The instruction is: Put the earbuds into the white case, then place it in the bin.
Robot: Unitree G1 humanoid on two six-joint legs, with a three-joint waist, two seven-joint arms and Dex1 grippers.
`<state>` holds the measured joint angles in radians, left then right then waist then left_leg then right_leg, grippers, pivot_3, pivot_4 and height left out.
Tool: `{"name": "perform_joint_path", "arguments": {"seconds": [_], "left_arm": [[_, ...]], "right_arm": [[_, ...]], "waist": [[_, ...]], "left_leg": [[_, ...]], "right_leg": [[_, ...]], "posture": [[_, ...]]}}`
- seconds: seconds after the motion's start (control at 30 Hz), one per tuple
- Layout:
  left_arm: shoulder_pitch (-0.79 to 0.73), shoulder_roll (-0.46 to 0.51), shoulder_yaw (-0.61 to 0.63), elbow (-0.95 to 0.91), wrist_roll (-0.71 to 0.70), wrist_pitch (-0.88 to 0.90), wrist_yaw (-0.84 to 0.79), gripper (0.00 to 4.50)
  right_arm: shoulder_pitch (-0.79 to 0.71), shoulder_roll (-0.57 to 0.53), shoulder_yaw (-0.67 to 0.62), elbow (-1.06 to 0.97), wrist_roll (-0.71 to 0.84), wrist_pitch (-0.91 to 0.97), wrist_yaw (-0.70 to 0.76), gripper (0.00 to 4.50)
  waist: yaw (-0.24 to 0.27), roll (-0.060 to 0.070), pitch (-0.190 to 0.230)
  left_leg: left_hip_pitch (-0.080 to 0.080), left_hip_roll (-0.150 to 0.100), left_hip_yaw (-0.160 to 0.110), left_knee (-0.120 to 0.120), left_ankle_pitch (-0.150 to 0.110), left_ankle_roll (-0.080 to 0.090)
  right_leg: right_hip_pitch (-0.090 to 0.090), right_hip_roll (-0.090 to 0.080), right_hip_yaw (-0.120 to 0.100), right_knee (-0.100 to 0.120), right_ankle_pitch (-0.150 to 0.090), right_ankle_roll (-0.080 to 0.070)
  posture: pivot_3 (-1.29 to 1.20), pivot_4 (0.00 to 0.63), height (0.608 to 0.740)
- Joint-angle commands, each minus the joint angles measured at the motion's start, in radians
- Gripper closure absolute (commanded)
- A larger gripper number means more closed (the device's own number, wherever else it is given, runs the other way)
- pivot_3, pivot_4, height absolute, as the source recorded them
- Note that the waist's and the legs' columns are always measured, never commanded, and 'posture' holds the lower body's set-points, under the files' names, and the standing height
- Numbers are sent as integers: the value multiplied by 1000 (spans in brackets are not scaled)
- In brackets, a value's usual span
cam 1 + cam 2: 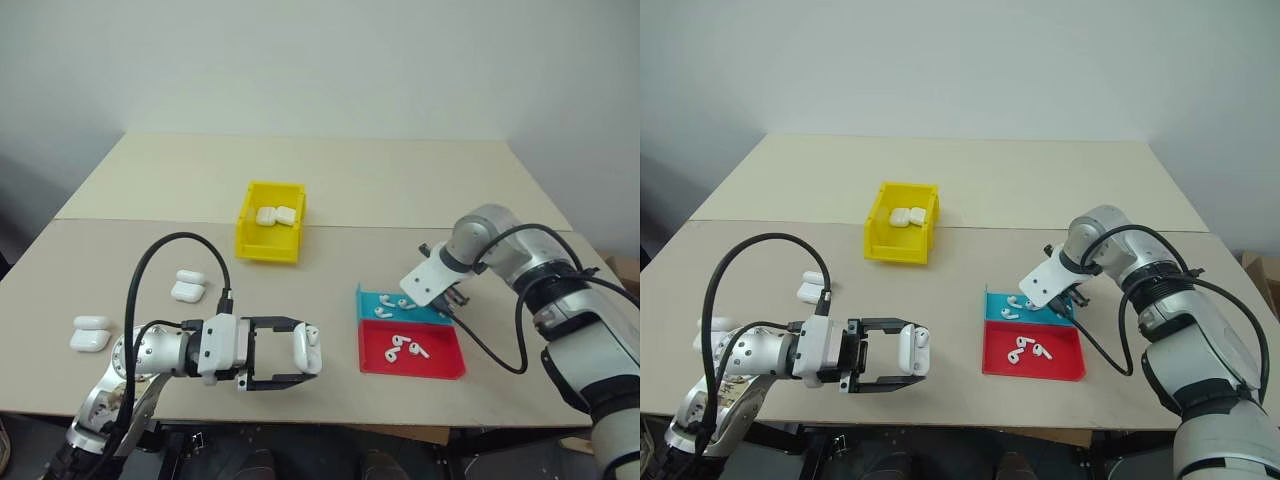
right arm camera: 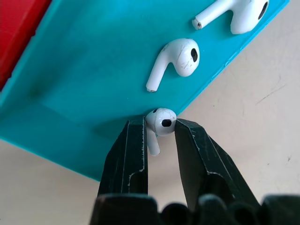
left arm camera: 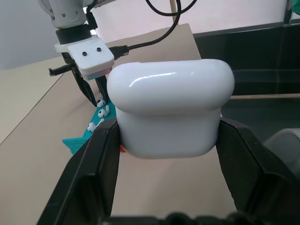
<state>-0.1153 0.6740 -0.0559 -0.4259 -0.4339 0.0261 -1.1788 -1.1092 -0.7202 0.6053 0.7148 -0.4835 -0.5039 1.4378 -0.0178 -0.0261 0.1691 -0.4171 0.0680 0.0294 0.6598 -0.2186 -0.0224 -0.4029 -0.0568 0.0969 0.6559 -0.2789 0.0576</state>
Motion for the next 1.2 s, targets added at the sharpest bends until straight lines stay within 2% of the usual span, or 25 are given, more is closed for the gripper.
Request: {"name": "perform_joint_path", "arguments": {"seconds": [0.03,0.23,0.4,0.5,0.53,0.63,0.77,0.97,1.1,1.2], "left_arm": [[-20,-3,4,-14,-16,-17,2,1729],[-61,-17,18,-10,-49,9,18,1729],[-128,-45,30,-22,-111,66,63,1729],[-206,-79,20,-36,-168,136,105,1729],[-221,-86,18,-37,-178,149,110,1729],[-258,-100,7,-28,-185,175,115,1729],[-311,-137,-14,3,-192,189,107,1729],[-401,-217,-40,43,-212,212,110,1729],[-429,-239,-47,56,-207,221,111,1729],[-443,-248,-52,72,-194,210,101,1729]], "right_arm": [[6,-32,-74,-91,76,75,52,3590],[87,-100,-248,-357,279,348,115,3590],[211,-139,-496,-720,552,860,61,3590],[292,-160,-750,-1023,814,1320,-27,3590],[310,-159,-808,-1092,878,1419,-60,3590],[307,-107,-963,-1238,1045,1703,-188,3590],[218,26,-1180,-1364,1218,2060,-325,3590],[216,201,-1335,-1383,1560,2118,-605,3590],[260,234,-1335,-1383,1766,2101,-769,3590],[315,197,-1272,-1375,1917,2008,-898,3590]], "waist": [[1,0,0],[6,0,0],[7,0,0],[13,0,0],[16,0,0],[11,0,-1],[3,0,-1],[4,0,-1],[3,0,-1],[3,0,-1]], "left_leg": [[0,0,0,0,0,0],[0,0,0,0,0,0],[0,0,-1,1,0,0],[-1,0,-1,1,0,0],[-2,0,-2,1,0,0],[-2,0,-3,1,0,0],[1,-1,-3,1,0,0],[4,-1,-4,1,0,0],[3,-1,-5,1,0,0],[2,-1,-5,0,0,1]], "right_leg": [[0,0,0,0,0,0],[0,0,0,0,0,0],[1,0,0,0,0,0],[1,0,0,1,0,0],[1,0,-1,1,0,0],[1,0,-1,0,0,0],[3,1,-1,1,0,0],[8,1,-1,-1,0,1],[8,1,-1,-2,0,1],[8,1,-2,-3,0,1]], "posture": [[0,150,740],[0,150,740],[0,150,740],[0,150,740],[0,150,740],[0,150,740],[0,150,740],[0,150,740],[0,150,740],[0,150,740]]}}
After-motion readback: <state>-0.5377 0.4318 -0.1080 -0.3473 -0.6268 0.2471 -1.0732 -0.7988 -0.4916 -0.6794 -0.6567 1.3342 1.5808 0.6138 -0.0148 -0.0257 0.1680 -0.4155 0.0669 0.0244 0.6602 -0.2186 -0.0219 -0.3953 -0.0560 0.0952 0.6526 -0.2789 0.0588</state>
